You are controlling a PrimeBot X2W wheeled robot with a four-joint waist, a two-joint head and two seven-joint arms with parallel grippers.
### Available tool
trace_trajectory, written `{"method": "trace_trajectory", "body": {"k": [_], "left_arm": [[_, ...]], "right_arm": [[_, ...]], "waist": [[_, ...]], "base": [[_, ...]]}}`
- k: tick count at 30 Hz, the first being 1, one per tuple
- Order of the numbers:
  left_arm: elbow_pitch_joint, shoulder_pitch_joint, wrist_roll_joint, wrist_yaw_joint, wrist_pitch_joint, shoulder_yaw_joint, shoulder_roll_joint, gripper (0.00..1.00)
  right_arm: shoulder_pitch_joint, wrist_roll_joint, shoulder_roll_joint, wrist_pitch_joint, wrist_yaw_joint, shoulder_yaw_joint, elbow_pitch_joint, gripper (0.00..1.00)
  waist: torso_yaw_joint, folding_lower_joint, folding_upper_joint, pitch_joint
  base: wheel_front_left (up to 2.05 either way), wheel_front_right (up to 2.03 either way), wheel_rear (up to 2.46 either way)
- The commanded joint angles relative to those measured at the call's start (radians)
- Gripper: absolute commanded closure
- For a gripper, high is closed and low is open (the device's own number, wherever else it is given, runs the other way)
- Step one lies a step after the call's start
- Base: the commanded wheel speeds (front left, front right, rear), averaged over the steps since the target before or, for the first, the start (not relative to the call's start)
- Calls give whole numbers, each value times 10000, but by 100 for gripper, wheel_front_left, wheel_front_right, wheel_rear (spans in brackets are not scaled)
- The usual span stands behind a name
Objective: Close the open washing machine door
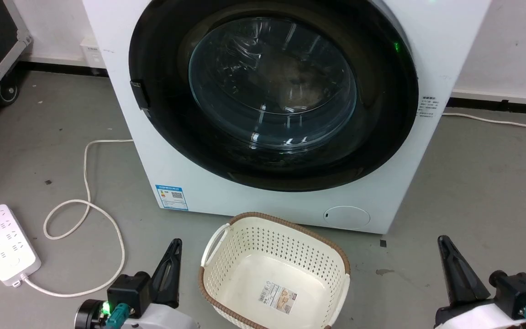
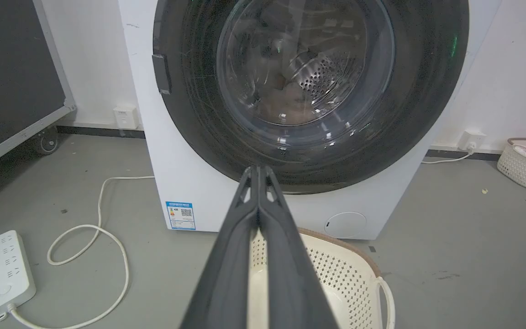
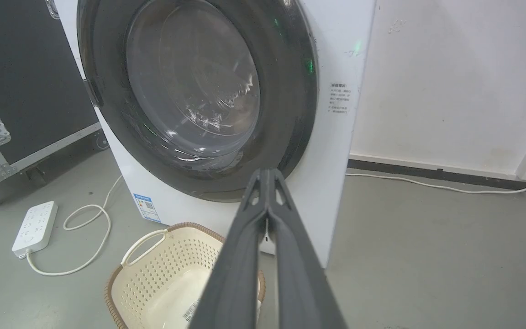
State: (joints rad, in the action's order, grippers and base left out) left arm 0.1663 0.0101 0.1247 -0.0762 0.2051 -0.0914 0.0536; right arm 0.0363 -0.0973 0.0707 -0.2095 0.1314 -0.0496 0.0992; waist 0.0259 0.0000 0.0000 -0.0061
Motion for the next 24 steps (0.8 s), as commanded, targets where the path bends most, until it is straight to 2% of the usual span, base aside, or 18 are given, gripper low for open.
{"method": "trace_trajectory", "body": {"k": [1,24], "left_arm": [[-119,-25,-93,69,-102,57,2,100],[-491,-43,-371,236,-572,264,-6,100]], "right_arm": [[-76,97,-46,137,-2,36,-103,100],[-145,309,-84,609,-3,147,-318,100]], "waist": [[-9,0,0,2],[-69,0,0,16]], "base": [[0,0,0],[0,0,0]]}}
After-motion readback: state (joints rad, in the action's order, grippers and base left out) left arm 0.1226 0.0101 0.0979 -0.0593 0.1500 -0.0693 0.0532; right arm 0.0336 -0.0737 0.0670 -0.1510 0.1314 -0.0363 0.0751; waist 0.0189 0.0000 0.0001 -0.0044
